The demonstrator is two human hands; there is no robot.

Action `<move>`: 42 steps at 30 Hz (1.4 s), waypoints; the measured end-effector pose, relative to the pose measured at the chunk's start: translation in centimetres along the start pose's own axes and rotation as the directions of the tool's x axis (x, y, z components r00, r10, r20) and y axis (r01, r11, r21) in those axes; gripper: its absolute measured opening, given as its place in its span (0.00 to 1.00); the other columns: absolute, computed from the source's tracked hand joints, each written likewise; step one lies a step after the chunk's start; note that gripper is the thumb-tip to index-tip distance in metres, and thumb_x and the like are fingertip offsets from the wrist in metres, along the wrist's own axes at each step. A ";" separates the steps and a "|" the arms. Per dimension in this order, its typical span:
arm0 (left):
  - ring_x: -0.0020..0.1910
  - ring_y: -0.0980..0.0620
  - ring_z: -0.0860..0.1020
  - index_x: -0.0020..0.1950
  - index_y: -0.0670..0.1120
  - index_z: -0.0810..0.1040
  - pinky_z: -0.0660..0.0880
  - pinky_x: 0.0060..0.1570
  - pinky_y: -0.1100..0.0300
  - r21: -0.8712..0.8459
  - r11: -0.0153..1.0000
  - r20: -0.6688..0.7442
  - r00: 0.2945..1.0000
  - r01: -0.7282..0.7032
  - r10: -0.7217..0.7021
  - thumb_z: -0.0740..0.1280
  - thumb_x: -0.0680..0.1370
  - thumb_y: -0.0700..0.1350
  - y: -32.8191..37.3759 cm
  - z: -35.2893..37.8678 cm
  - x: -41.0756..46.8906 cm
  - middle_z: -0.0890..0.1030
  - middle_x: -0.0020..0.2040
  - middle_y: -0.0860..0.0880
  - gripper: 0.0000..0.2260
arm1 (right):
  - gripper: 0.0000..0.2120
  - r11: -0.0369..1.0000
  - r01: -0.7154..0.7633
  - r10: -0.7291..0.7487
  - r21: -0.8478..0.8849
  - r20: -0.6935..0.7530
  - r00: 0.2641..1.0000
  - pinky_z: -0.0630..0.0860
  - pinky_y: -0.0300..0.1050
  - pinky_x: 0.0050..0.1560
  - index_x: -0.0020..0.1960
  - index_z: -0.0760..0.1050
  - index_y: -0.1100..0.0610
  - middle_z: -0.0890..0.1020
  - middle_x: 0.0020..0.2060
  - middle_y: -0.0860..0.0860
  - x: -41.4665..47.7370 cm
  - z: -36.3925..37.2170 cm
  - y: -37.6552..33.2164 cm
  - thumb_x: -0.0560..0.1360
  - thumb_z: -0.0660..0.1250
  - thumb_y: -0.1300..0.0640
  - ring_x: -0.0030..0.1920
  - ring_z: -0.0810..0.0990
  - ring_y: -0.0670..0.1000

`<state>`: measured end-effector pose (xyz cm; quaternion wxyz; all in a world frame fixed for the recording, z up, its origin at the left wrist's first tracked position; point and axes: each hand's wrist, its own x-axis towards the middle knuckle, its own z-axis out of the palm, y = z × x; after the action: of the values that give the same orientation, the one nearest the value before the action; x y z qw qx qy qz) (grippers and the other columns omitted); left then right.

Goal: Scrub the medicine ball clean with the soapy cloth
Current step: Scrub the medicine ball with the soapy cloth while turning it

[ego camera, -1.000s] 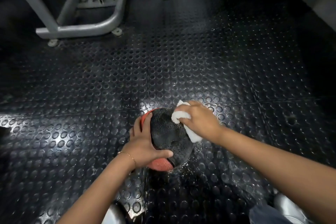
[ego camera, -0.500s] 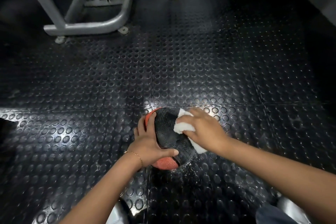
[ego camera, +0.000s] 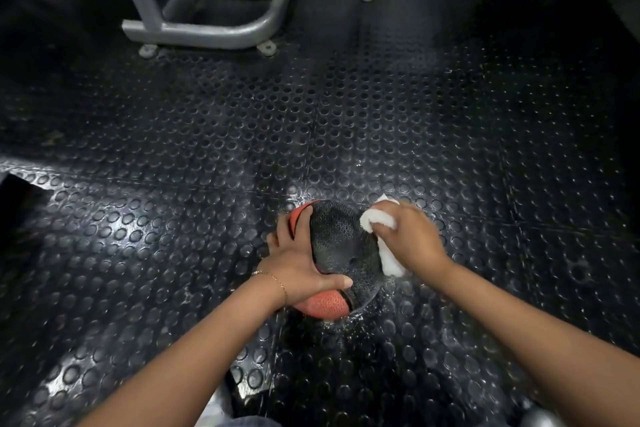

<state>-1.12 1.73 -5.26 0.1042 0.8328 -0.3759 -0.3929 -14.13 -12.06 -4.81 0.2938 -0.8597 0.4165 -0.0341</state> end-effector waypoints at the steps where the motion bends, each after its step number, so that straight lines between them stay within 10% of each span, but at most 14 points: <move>1: 0.75 0.40 0.44 0.73 0.60 0.33 0.58 0.72 0.43 -0.006 1.000 0.003 1.000 0.001 -0.001 0.74 0.63 0.64 0.0 -0.1 0.1 0.34 0.75 0.51 0.57 | 0.13 1.000 0.000 0.000 0.003 0.004 1.000 0.68 0.44 0.46 0.60 0.74 0.48 0.75 0.57 0.53 0.0 0.1 0.0 0.75 0.63 0.54 0.54 0.75 0.55; 15: 0.75 0.41 0.44 0.73 0.60 0.33 0.62 0.70 0.44 0.048 0.998 0.002 1.000 -0.030 0.030 0.74 0.63 0.64 -0.5 0.1 -0.2 0.35 0.75 0.51 0.56 | 0.15 1.000 0.011 -0.012 0.011 0.035 0.999 0.70 0.47 0.55 0.61 0.74 0.49 0.74 0.62 0.54 -1.4 0.5 0.3 0.74 0.66 0.54 0.60 0.72 0.57; 26: 0.75 0.41 0.42 0.73 0.60 0.31 0.64 0.68 0.48 0.144 0.985 0.028 0.995 -0.094 0.091 0.74 0.63 0.64 -0.5 0.1 -0.5 0.34 0.75 0.51 0.57 | 0.13 0.999 0.029 -0.032 0.045 0.056 0.998 0.67 0.42 0.43 0.60 0.75 0.50 0.76 0.52 0.51 -0.2 0.0 -0.4 0.75 0.64 0.54 0.48 0.73 0.50; 34: 0.75 0.42 0.42 0.73 0.59 0.32 0.64 0.67 0.49 0.206 0.971 0.035 0.992 -0.124 0.119 0.74 0.63 0.64 -0.1 0.0 -0.6 0.34 0.74 0.52 0.57 | 0.13 0.999 0.042 -0.043 0.010 0.072 0.997 0.69 0.46 0.54 0.58 0.75 0.47 0.74 0.60 0.53 -0.4 0.1 -0.6 0.74 0.64 0.53 0.60 0.72 0.56; 42: 0.74 0.38 0.37 0.72 0.60 0.30 0.64 0.68 0.45 0.297 0.939 0.042 0.985 -0.174 0.170 0.72 0.63 0.66 0.6 1.0 -1.0 0.30 0.73 0.52 0.57 | 0.12 0.996 -0.082 0.082 -0.027 0.005 0.997 0.67 0.43 0.41 0.58 0.76 0.51 0.80 0.52 0.55 0.7 0.1 1.0 0.75 0.63 0.56 0.50 0.77 0.55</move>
<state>-2.58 2.17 -5.02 0.0077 0.7998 -0.5032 -0.3272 -14.37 -13.03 -5.53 0.2845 -0.8459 0.4509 -0.0138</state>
